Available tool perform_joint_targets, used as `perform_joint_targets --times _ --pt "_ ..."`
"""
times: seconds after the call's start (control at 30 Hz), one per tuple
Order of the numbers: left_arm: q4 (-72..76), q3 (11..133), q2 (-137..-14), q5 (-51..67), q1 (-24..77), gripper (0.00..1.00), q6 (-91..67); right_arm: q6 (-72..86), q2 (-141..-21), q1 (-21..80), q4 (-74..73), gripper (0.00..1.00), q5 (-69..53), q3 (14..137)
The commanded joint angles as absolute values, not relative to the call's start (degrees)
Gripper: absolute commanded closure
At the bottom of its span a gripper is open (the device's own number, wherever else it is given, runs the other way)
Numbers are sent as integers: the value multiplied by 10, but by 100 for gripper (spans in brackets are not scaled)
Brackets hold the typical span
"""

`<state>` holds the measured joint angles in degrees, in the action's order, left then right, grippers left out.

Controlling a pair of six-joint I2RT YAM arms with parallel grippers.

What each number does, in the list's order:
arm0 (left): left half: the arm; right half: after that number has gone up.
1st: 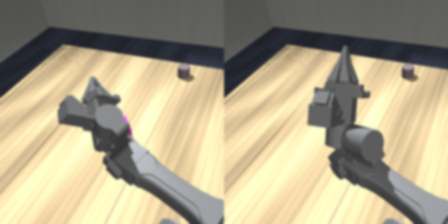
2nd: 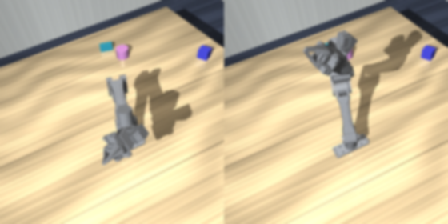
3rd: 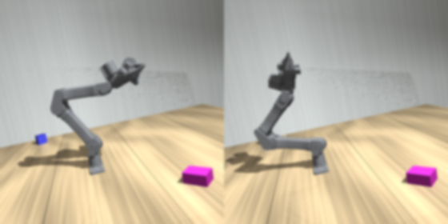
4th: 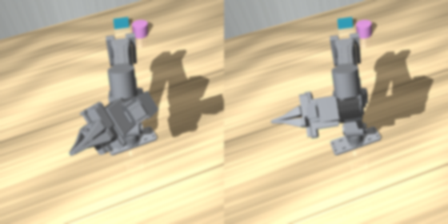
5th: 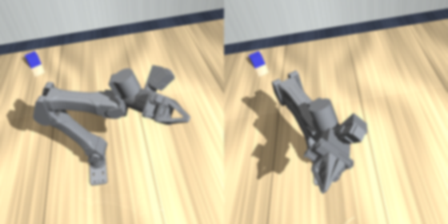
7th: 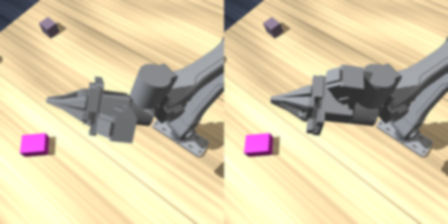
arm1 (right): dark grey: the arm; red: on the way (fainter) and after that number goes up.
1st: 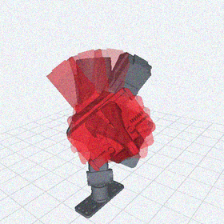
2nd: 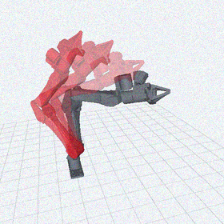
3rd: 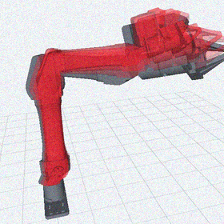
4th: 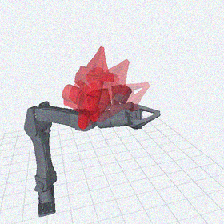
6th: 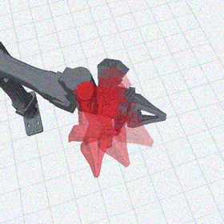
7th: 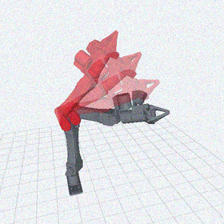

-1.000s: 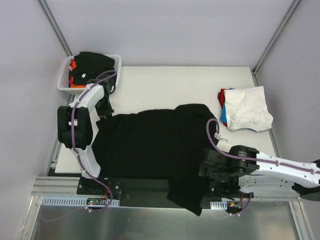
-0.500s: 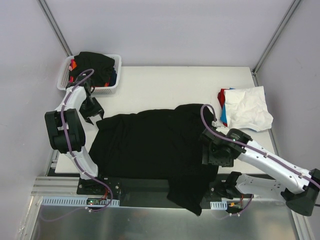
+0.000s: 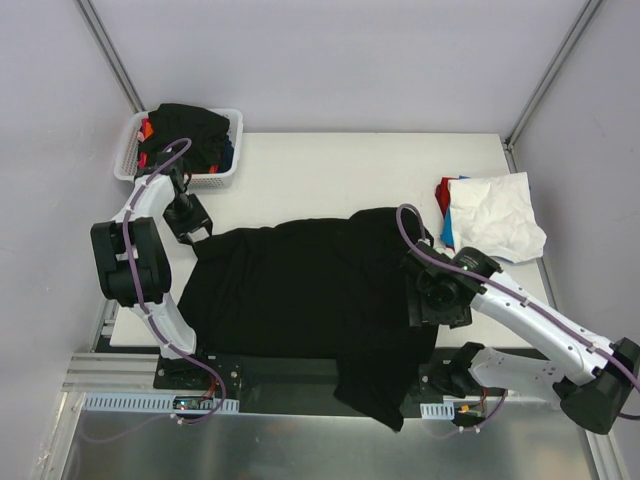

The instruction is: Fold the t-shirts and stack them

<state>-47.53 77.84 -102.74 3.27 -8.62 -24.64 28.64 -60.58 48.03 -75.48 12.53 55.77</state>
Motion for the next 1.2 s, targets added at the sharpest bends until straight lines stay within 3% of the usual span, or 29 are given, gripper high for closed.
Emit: perform_joint_targets --times 0.0,0.13,0.5,1.17 --pt "-477 759 -1022 29 -85 52 -242 272 -569 468 -827 26 116 548" --pt "-476 739 -1013 -12 -93 51 -246 268 -562 461 -829 26 113 543" --pt "-436 693 -985 48 -151 51 -243 247 -570 454 -842 26 119 559" --pt "-368 684 -991 153 -151 51 -248 254 -544 451 -863 27 123 555"
